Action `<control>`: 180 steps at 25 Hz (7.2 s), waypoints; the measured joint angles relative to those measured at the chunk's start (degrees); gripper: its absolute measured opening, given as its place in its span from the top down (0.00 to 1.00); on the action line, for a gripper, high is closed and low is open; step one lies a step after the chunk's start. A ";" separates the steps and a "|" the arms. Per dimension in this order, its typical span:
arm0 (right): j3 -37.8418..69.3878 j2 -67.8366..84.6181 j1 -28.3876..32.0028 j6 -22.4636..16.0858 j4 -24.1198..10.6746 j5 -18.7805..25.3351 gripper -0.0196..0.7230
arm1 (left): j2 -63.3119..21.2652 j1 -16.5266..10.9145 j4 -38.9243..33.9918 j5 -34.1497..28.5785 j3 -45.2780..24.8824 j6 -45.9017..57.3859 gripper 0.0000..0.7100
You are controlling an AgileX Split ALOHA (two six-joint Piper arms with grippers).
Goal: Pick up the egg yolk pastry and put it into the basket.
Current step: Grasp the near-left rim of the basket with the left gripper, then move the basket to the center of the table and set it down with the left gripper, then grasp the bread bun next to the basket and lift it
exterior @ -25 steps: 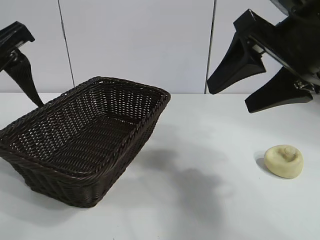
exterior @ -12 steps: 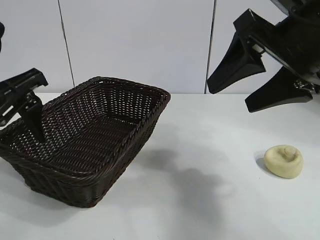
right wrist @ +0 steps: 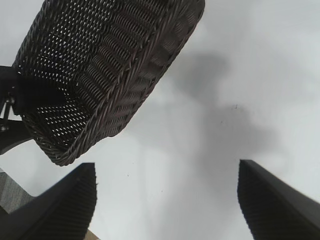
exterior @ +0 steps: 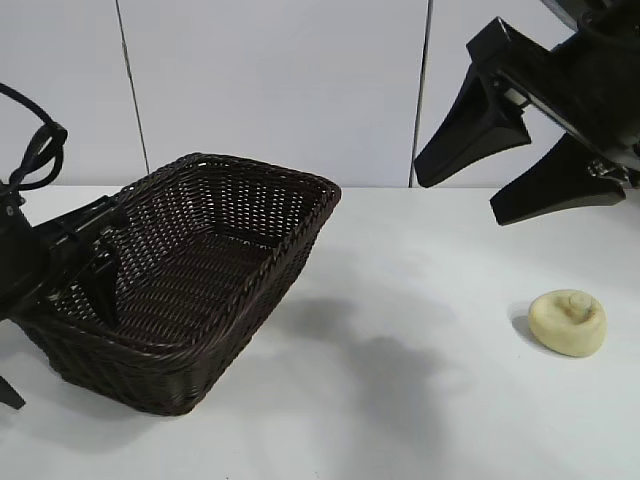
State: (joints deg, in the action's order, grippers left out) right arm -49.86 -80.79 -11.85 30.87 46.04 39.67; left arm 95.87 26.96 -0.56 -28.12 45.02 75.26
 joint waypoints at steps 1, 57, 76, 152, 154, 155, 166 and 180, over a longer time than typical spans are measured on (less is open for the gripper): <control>0.00 0.00 0.00 0.00 0.00 0.00 0.22 | 0.00 0.00 0.00 0.00 0.00 0.22 0.49; 0.00 0.00 0.00 -0.63 0.00 -0.05 0.22 | 9.86 -13.37 23.68 -30.26 29.37 -75.88 0.86; 0.00 0.00 0.00 -0.63 0.00 -0.05 0.22 | 16.81 -13.25 25.17 -26.99 30.33 -80.33 0.86; 0.00 0.00 0.00 -0.80 0.00 0.81 0.22 | -7.14 -25.94 -2.57 -41.79 31.65 -73.95 0.12; 0.00 0.00 0.00 -0.80 0.00 0.97 0.22 | -13.18 -25.94 -2.57 -42.08 27.79 -73.95 0.12; 0.00 0.00 0.00 -0.80 0.00 1.02 0.22 | -16.48 -25.94 -2.69 -42.18 25.94 -74.01 0.12; 0.00 0.00 0.00 -0.84 0.00 1.08 0.22 | -48.92 -25.94 -2.74 -42.62 3.02 -73.20 0.12; 0.00 0.00 0.00 -0.84 0.00 1.08 0.22 | -71.09 -25.94 -2.55 -36.38 -17.01 -70.80 0.12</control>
State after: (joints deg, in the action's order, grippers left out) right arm -49.86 -80.79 -11.85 30.03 46.04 40.75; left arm 24.78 1.02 -3.11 -64.50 28.01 4.46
